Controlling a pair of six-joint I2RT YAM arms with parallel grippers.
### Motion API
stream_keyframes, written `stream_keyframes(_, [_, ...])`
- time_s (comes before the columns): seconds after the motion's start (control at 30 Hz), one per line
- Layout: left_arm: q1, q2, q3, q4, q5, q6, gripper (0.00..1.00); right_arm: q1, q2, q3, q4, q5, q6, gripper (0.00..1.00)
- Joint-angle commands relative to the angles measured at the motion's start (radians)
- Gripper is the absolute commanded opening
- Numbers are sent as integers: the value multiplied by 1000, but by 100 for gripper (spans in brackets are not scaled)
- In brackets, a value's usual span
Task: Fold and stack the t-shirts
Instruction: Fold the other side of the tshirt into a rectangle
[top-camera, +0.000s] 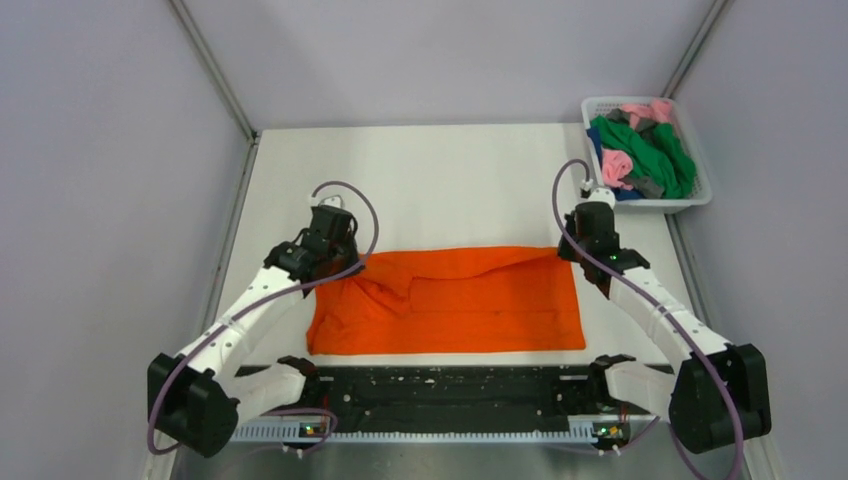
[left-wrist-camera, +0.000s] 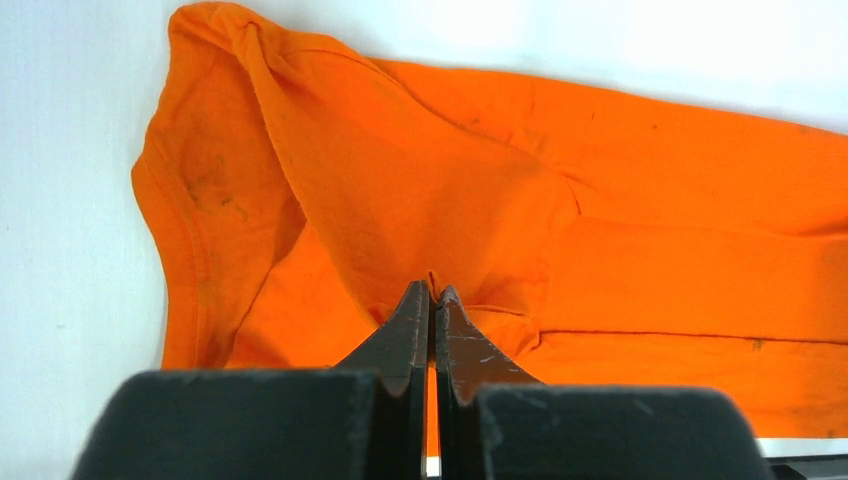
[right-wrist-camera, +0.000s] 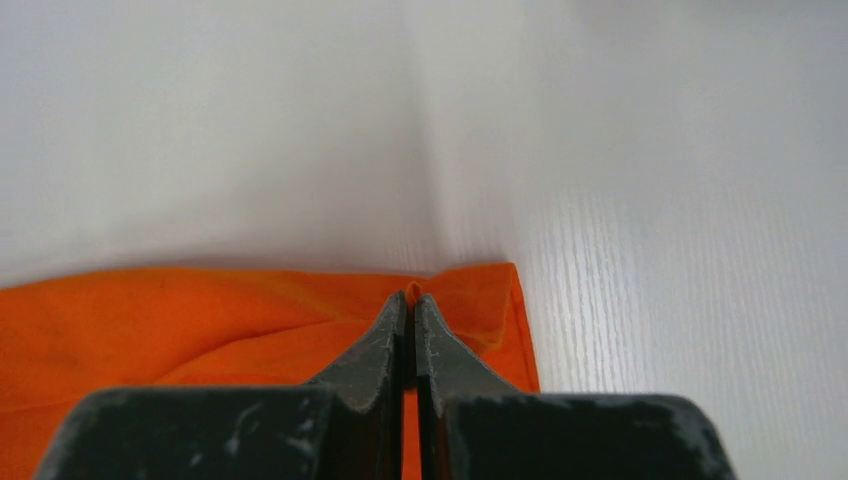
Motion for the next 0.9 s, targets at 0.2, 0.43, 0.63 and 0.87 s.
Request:
stream_keyframes(0.2, [-10, -186, -32, -146, -16, -104, 0, 8, -59, 5, -45, 98, -26, 0])
stream_keyframes(0.43, [-29, -261, -79, -201, -11, -165, 0, 6, -45, 7, -36, 87, -26, 0])
stream_keyframes(0.63, [-72, -325, -142, -235, -9, -258, 0, 7, -19, 2, -19, 84, -22, 0])
stream_keyframes(0.87, [-121, -399, -251, -252, -3, -391, 0, 8, -2, -15, -7, 85, -9, 0])
